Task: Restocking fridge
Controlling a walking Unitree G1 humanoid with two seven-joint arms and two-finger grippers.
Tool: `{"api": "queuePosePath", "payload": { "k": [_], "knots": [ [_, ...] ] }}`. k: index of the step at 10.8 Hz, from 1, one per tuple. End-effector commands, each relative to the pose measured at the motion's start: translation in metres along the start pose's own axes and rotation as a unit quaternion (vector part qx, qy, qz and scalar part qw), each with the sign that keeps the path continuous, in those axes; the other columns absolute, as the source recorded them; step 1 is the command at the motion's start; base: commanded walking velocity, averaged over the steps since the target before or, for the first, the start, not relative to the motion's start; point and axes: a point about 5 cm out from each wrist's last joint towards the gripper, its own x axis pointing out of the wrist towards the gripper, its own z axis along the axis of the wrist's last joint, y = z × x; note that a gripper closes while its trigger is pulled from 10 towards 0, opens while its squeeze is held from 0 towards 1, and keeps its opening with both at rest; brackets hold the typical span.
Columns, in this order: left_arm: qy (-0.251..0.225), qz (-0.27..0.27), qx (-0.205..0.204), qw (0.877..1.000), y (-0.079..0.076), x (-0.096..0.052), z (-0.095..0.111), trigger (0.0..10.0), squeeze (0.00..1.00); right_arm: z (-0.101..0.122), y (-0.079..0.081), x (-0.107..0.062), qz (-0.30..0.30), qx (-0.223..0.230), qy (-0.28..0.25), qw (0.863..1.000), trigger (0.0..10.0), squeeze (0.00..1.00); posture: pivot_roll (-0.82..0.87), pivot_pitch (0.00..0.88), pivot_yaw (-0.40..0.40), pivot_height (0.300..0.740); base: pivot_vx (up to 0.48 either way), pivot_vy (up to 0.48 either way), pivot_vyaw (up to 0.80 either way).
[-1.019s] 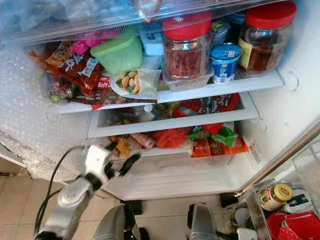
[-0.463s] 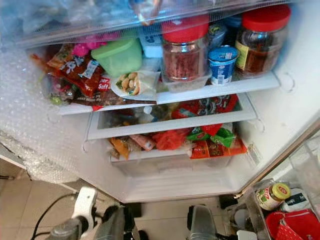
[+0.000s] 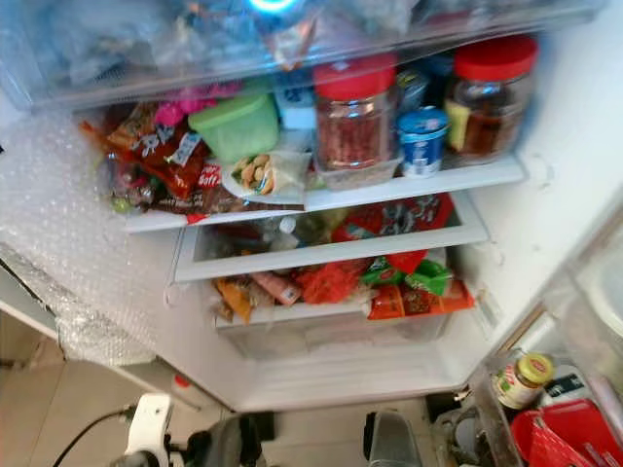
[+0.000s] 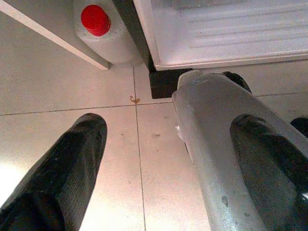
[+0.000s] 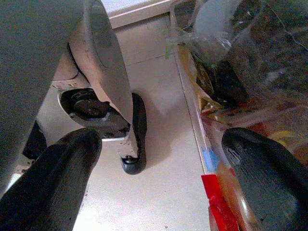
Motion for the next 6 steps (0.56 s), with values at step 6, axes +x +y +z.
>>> {"api": "queuePosePath", "payload": {
  "k": [6],
  "knots": [
    [0.029,0.015,0.002,0.999,0.0024,-0.0014,-0.0099,10.0,0.00,-0.0159,0.0069,-0.0036,0.007,-0.004,0.020,1.000,10.0,0.00,-0.18,0.028,0.139,0.627,0.000,0.197,0.00]
  ]
}}
